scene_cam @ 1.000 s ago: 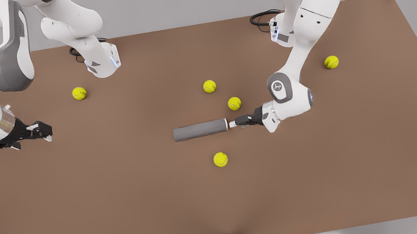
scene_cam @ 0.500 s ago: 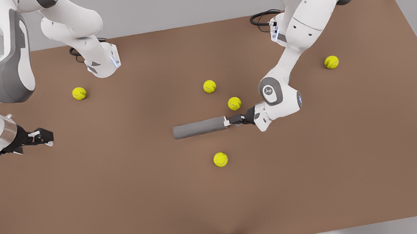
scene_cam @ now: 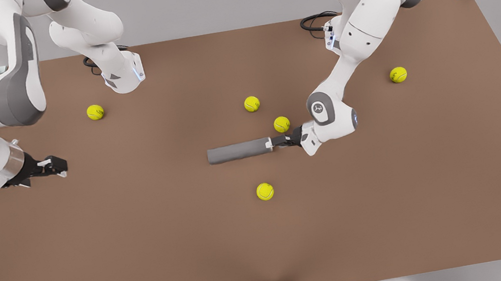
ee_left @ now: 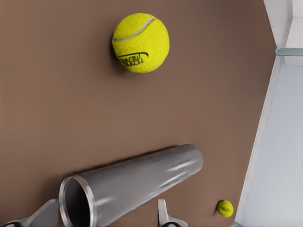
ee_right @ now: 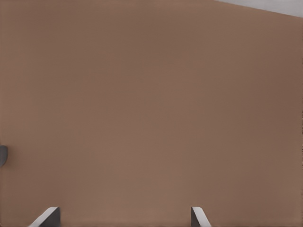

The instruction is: Put the tennis tube upright

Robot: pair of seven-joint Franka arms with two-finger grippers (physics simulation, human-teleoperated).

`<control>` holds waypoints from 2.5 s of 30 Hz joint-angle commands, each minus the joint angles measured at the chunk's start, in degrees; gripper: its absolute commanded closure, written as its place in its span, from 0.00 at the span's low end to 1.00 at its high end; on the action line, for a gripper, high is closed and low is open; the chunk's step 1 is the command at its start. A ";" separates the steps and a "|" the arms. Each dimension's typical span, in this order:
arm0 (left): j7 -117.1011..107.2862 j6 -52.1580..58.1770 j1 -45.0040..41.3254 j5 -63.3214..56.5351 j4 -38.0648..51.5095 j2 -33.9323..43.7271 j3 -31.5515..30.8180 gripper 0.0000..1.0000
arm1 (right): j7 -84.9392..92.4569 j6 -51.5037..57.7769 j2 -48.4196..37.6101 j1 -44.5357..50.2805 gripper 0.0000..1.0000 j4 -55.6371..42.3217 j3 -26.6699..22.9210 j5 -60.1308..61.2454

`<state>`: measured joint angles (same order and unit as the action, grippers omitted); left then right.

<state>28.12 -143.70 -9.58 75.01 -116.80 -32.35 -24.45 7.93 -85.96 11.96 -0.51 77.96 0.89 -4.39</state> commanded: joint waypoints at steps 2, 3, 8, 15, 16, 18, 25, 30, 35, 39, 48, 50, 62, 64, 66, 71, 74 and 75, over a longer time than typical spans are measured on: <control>0.00 0.00 0.00 0.05 -0.01 -0.17 0.01 0.01 | -0.11 0.00 -0.01 0.16 0.00 0.00 -0.01 -0.09; 0.00 0.00 0.00 0.14 0.08 -0.35 -0.08 0.01 | -0.11 0.00 0.00 0.34 0.00 0.00 -0.01 -0.09; 0.00 0.00 -0.70 1.54 0.25 -0.88 -0.08 0.01 | -0.10 0.09 0.00 0.34 0.00 0.00 -0.01 -0.09; 0.79 0.26 -1.32 3.92 0.43 -1.84 -0.08 0.01 | -0.02 0.09 0.00 0.25 0.00 0.00 -0.01 -0.09; 0.79 0.18 -1.32 4.01 0.52 -1.93 -0.08 0.01 | -0.02 0.09 0.00 0.25 0.00 0.00 -0.01 -0.18; 0.79 0.26 -1.32 4.18 0.52 -1.93 -0.08 0.01 | -0.02 0.09 0.00 0.25 0.00 0.00 -0.01 -0.09; 1.23 0.26 -1.23 5.59 1.13 -2.11 -0.78 0.01 | -0.10 0.09 0.00 0.16 0.00 0.00 -0.01 -0.09; 1.32 0.18 -1.32 6.03 1.92 -2.90 -0.78 0.01 | 0.07 0.09 0.08 0.34 0.00 0.00 -0.01 -0.18; 3.87 0.09 -2.46 9.28 2.98 -4.30 -0.78 0.01 | 0.07 0.09 0.00 0.16 0.00 0.00 -0.01 -0.09; 4.31 0.09 -2.73 9.37 3.59 -5.18 -0.78 0.01 | 0.07 0.09 0.08 0.07 0.00 0.00 -0.01 -0.09; 5.89 0.09 -2.64 10.78 3.94 -6.41 -0.78 0.01 | 0.16 0.09 0.08 0.07 0.00 0.00 -0.01 -0.09; 5.89 0.09 -2.73 11.13 4.30 -6.50 -0.78 0.01 | 0.16 0.09 0.08 0.07 0.00 0.00 0.07 0.00; 5.89 0.18 -2.73 12.53 4.38 -6.41 -0.87 0.43 | 0.16 0.09 0.08 0.07 0.00 0.00 -0.01 -0.09; 5.89 0.26 -2.64 12.71 4.82 -6.41 -0.87 0.43 | 0.07 0.00 0.17 0.16 0.00 0.00 -0.01 -0.09; 5.89 0.61 -2.37 13.15 4.82 -6.15 -0.95 0.45 | 0.07 0.00 0.17 0.16 0.00 0.00 -0.01 0.00; 5.89 0.70 -2.02 14.38 5.35 -5.97 -1.75 0.57 | 0.07 0.00 0.17 0.16 0.00 0.00 -0.01 0.00; 5.89 0.62 -2.02 14.73 5.44 -5.71 -2.10 0.68 | 0.16 0.00 0.43 0.16 0.00 0.00 0.07 0.00; 5.89 0.62 -1.93 14.73 5.44 -5.62 -2.10 0.72 | 0.16 0.00 0.44 0.25 0.00 0.00 -0.01 0.00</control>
<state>34.02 -143.09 -11.51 89.46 -111.36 -37.93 -26.54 8.09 -85.96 12.40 -0.20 77.96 0.92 -4.39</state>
